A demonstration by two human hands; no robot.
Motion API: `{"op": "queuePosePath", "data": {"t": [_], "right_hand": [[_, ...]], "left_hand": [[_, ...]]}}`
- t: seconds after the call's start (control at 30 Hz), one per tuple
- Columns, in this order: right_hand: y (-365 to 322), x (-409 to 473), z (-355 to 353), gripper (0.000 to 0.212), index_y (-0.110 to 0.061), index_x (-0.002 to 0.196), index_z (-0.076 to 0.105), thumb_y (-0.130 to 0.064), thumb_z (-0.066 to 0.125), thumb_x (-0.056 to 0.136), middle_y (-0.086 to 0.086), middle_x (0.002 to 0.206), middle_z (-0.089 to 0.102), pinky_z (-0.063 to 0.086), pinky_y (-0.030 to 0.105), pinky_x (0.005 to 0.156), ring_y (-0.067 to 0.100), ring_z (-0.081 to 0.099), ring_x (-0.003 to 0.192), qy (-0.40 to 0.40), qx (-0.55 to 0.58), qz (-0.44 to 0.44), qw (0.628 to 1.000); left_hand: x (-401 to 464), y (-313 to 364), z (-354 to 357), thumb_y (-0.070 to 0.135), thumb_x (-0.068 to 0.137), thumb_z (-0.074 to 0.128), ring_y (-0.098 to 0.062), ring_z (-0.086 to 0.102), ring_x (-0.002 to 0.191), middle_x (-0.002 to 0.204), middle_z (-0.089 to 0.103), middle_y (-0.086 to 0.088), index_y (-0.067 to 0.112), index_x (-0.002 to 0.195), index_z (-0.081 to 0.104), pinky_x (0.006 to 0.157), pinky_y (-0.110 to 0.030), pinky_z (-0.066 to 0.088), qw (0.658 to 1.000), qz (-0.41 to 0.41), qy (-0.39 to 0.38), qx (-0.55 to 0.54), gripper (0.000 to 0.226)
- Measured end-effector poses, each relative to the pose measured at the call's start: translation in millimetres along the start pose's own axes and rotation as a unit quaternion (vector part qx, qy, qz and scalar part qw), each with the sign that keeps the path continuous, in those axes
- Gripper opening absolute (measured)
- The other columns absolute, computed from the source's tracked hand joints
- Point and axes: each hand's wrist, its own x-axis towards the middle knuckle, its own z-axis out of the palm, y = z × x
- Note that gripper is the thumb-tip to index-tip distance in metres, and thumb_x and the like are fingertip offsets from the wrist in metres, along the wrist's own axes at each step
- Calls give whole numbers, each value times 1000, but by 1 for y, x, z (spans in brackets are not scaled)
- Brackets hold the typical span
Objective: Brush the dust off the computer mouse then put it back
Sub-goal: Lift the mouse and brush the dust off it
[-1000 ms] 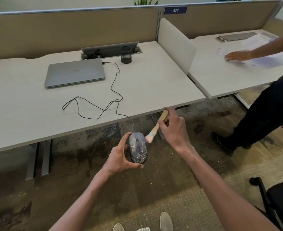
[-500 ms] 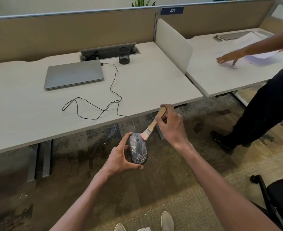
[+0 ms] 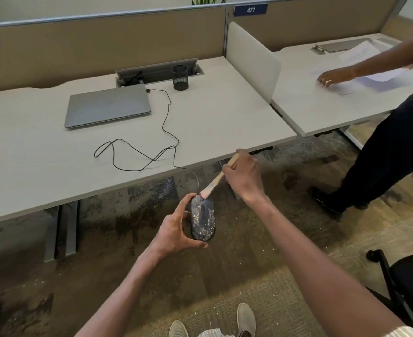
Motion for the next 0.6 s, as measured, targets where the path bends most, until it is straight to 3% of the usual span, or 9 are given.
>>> {"op": "queuePosePath", "data": {"t": [0.07,0.13,0.23,0.33,0.4,0.5,0.6], "right_hand": [[4,0,-3,14,-1,99,59,-10,67,92,-1,69,59,52,22,48,19,68,64,-9,-36,20,999],[8,1,-6,7,-2,90,61,-6,66,91,2,68,60,49,20,49,22,69,66,-8,-68,25,997],[11,6,-7,20,3,107,63,-9,66,92,4,73,64,46,18,48,18,65,62,21,-71,17,997],[3,11,-7,25,2,115,57,-10,65,94,3,77,64,45,19,46,16,64,62,24,-31,0,999],[-1,12,-5,22,0,113,56,-10,64,94,3,76,64,53,26,48,17,66,62,15,-14,-6,1000],[2,11,-3,25,0,114,55,-11,65,94,7,79,67,60,33,55,20,69,65,-1,-14,4,1000],[12,7,-8,29,-2,118,54,-11,66,94,5,83,66,54,24,54,18,67,70,7,-39,-3,999]], "left_hand": [[-1,-3,0,29,50,98,4,61,95,121,62,5,45,146,18,81,-8,52,1000,3,1,7,126],[-2,-6,-1,32,49,98,-1,64,98,122,66,-1,42,148,21,86,-17,56,1000,1,7,3,126],[0,-7,-3,33,49,98,-4,63,103,122,66,-4,34,152,22,90,-25,57,1000,0,16,4,128],[3,-6,-3,32,50,98,0,60,103,120,66,-1,33,152,22,88,-15,52,1000,1,10,1,127],[6,-5,-3,32,50,98,4,58,102,120,63,4,32,152,23,87,-9,48,1000,3,6,0,126],[9,-3,-3,33,50,98,-2,59,108,126,62,2,31,151,24,93,-21,53,1000,3,11,2,125],[8,-1,-4,32,51,98,-4,55,114,130,54,8,35,148,23,99,-22,47,1000,-7,21,-7,123]]}}
